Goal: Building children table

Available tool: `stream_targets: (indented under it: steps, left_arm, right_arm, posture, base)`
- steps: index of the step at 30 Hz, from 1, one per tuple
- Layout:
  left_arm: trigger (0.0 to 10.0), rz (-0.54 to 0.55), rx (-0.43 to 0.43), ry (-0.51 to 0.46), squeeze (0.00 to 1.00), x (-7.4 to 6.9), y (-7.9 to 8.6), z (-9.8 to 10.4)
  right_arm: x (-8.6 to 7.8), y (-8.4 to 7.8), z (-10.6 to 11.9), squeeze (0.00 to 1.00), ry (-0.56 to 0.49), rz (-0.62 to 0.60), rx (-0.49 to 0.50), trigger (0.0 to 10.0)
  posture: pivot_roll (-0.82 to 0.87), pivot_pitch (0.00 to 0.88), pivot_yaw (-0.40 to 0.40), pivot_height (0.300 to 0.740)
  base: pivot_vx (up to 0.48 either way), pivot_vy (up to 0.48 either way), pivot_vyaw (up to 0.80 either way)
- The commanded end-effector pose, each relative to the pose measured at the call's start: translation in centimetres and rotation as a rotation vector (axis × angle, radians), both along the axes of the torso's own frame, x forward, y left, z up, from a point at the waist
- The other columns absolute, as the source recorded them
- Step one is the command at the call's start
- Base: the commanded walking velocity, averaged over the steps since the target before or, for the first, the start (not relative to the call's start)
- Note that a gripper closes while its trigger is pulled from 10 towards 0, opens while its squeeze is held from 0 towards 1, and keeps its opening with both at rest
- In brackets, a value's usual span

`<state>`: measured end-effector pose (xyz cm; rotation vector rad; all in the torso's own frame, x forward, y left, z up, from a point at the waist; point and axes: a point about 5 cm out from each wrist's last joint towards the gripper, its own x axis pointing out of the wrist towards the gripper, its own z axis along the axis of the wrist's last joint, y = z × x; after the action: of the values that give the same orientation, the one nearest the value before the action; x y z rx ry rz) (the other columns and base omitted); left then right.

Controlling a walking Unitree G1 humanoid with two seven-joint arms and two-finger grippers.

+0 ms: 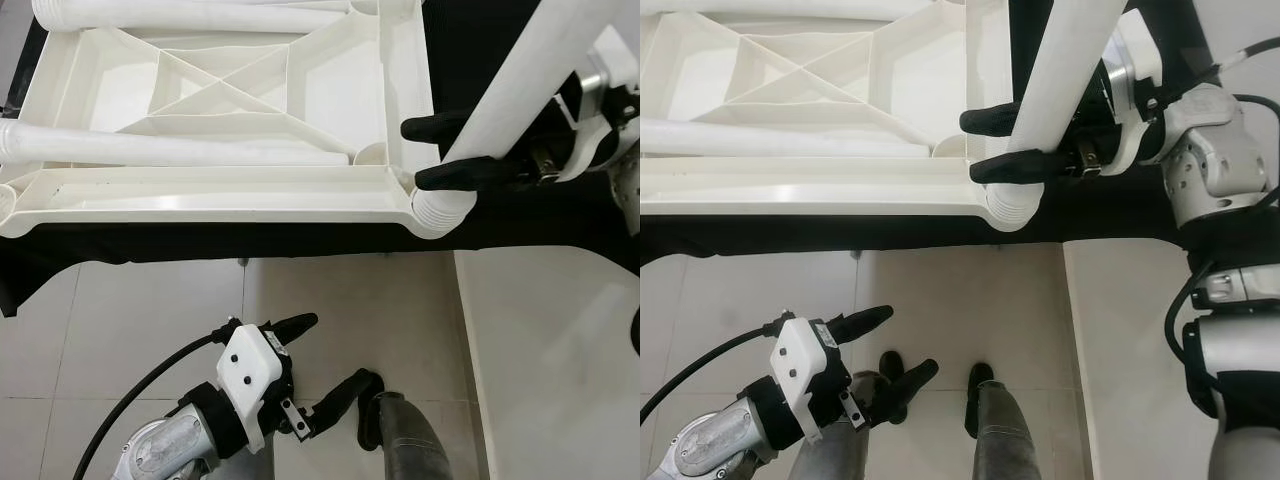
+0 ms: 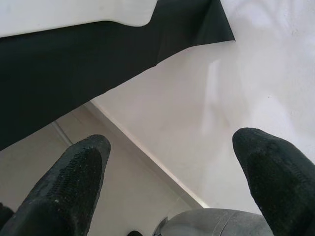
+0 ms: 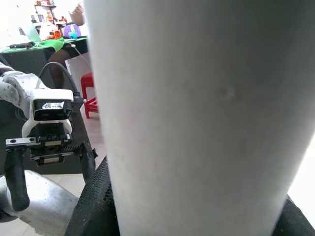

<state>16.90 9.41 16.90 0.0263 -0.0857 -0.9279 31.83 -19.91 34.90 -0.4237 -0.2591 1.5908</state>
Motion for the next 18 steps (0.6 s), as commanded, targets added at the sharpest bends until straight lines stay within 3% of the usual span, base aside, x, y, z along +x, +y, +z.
stream_targets:
  steps: [1, 12, 18]
  left_arm:
    - [10.0, -0.023, 0.013, 0.015, 0.0, -0.6, 0.0, -0.3]
    - [10.0, -0.026, 0.019, 0.011, 0.0, -0.6, 0.1, -0.3]
    - [10.0, -0.023, 0.019, 0.009, 0.0, -0.6, 0.0, -0.3]
  right_arm:
    - [0.3, -0.6, -2.1, 0.0, 0.073, -0.031, -0.069, 10.0]
    - [0.0, 0.9, -4.0, 0.0, 0.103, 0.032, -0.168, 10.0]
    - [0.3, 1.4, -4.2, 0.0, 0.098, 0.046, -0.163, 10.0]
  posture:
    - [0.13, 0.51, 0.047, 0.74]
    - [0.13, 0.509, 0.049, 0.74]
    - [0.13, 0.509, 0.046, 0.74]
  base:
    - [0.0, 0.0, 0.0]
    - [0.0, 0.0, 0.0]
    - [0.0, 0.0, 0.0]
